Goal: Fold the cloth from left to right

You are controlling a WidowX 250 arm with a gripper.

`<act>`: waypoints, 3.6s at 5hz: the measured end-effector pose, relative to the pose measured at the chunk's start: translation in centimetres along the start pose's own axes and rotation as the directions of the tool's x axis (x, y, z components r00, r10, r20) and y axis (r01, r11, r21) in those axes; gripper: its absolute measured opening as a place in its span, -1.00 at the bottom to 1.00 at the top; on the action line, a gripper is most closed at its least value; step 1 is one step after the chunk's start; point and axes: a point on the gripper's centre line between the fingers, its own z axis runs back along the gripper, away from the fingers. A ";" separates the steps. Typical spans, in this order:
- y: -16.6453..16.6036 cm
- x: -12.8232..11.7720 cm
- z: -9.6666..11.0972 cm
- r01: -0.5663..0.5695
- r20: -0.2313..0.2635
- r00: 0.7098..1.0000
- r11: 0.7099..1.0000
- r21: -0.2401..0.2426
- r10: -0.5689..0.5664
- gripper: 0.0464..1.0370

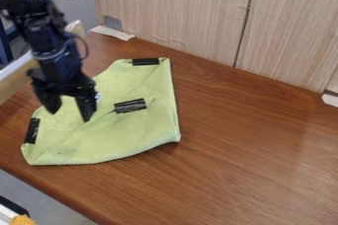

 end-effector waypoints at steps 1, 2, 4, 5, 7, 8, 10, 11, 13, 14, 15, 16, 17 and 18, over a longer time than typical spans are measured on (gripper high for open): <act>2.0 -1.0 -0.1 -0.071 0.002 0.997 0.997 0.027 0.071 0.93; 3.6 -1.9 -1.3 -0.118 -0.023 0.993 0.992 0.051 0.119 0.93; 6.3 -3.2 -3.7 -0.176 -0.083 0.980 0.981 0.079 0.182 0.93; 6.8 -3.3 -4.1 -0.180 -0.092 0.978 0.979 0.092 0.188 0.82; 6.4 -2.9 -4.3 -0.142 -0.099 0.983 0.983 0.114 0.153 -0.25; 6.1 -2.6 -4.2 -0.132 -0.090 0.986 0.985 0.115 0.143 -0.68; 5.3 -2.6 -4.1 -0.134 -0.074 0.987 0.987 0.083 0.140 -0.96; 4.2 -2.2 -3.3 -0.109 -0.067 0.991 0.992 0.063 0.113 -0.96; -0.2 0.3 0.4 -0.022 0.022 0.999 1.000 -0.023 0.022 -0.96; -3.0 1.7 1.6 0.043 0.062 0.997 0.997 -0.061 -0.039 -0.96; -6.1 2.5 2.3 0.099 0.081 0.993 0.990 -0.102 -0.091 -0.96; -9.2 3.7 3.0 0.156 0.120 0.983 0.980 -0.128 -0.141 -0.96; -11.9 4.2 2.3 0.213 0.127 0.972 0.967 -0.140 -0.195 -0.96; -13.2 4.6 0.4 0.237 0.093 0.970 0.963 -0.129 -0.226 -0.96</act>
